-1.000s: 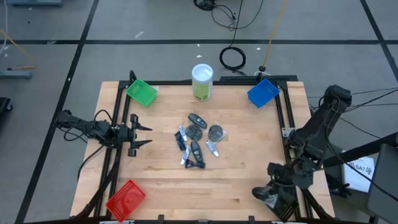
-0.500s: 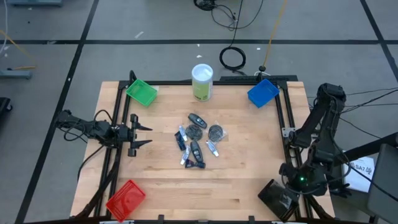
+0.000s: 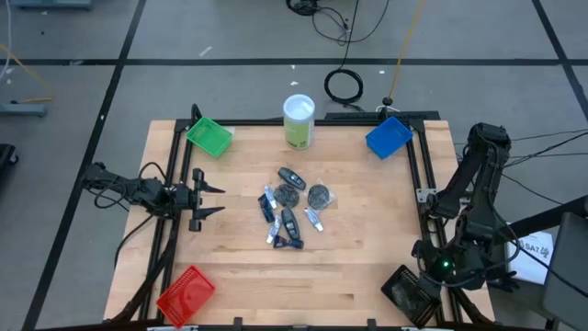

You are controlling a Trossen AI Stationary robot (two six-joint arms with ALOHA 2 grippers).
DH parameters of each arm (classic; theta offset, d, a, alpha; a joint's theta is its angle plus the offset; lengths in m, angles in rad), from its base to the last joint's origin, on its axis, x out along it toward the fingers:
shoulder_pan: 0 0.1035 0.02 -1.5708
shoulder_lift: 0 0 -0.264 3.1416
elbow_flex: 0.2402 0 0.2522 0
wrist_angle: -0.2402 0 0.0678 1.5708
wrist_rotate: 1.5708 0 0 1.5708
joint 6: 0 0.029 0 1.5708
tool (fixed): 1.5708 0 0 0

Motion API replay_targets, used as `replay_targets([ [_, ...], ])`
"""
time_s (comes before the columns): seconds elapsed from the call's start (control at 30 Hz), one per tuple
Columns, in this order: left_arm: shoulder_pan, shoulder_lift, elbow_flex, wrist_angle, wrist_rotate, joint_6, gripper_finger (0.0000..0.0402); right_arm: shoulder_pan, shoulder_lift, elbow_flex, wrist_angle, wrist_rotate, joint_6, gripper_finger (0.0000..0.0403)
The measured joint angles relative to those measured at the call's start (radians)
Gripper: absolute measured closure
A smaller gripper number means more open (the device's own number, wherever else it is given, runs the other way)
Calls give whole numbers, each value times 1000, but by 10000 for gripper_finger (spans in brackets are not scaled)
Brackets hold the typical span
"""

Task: Pick & Place Travel size toiletries
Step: Put the bottom black hairbrush into the black bin, then put the right black hairbrush into the black bin

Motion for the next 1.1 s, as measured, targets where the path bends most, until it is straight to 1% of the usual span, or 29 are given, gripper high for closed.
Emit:
replay_targets([
  [0.13, 0, 0, 0, 0, 0, 0, 185, 0, 0, 0, 0, 8, -1, 294],
  [0.23, 0, 0, 0, 0, 0, -1, 185, 0, 0, 0, 0, 56, -41, 291],
  [0.4, 0, 0, 0, 0, 0, -1, 185, -24, 0, 0, 4, 219, -220, 292],
  [0.5, 0, 0, 0, 0, 0, 0, 185, -52, 0, 0, 28, 316, -356, 292],
  [0.57, 0, 0, 0, 0, 0, -1, 185, -79, 0, 0, 61, 392, -474, 293],
  [0.63, 0, 0, 0, 0, 0, -1, 185, -112, 0, 0, 118, 476, -629, 293],
  [0.77, 0, 0, 0, 0, 0, -2, 185, -184, 6, 0, 278, 619, -1023, 293],
  [0.83, 0, 0, 0, 0, 0, 0, 185, -229, 17, 0, 370, 671, -1235, 293],
  [0.93, 0, 0, 0, 0, 0, -2, 185, -316, 49, -20, 542, 682, -1494, 293],
  [1.0, 0, 0, 0, 0, 0, 0, 185, -380, 84, -44, 664, 678, -1617, 291],
  [1.03, 0, 0, 0, 0, 0, 0, 185, -413, 103, -56, 723, 670, -1669, 288],
  [1.1, 0, 0, 0, 0, 0, -1, 185, -485, 146, -78, 823, 611, -1757, 278],
])
